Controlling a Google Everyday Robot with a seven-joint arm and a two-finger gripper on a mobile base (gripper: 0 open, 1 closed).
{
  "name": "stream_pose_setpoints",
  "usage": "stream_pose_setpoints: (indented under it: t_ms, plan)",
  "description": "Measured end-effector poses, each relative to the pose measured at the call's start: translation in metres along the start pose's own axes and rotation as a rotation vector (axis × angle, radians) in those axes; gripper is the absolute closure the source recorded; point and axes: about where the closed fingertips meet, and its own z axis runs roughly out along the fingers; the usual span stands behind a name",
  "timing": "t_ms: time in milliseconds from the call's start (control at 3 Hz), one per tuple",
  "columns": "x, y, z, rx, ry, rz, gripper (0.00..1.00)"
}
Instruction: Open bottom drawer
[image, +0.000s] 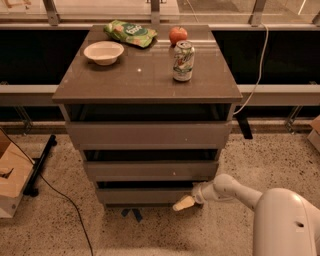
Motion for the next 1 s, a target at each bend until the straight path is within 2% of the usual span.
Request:
stream_pose_setpoints:
  t_ms: [667, 1000]
  plan:
    - [-0.004, -0.019, 0.026, -0.037, 0.007, 0.026, 0.00]
    - [-0.002, -0.015, 0.039, -0.071, 0.029, 0.027, 0.16]
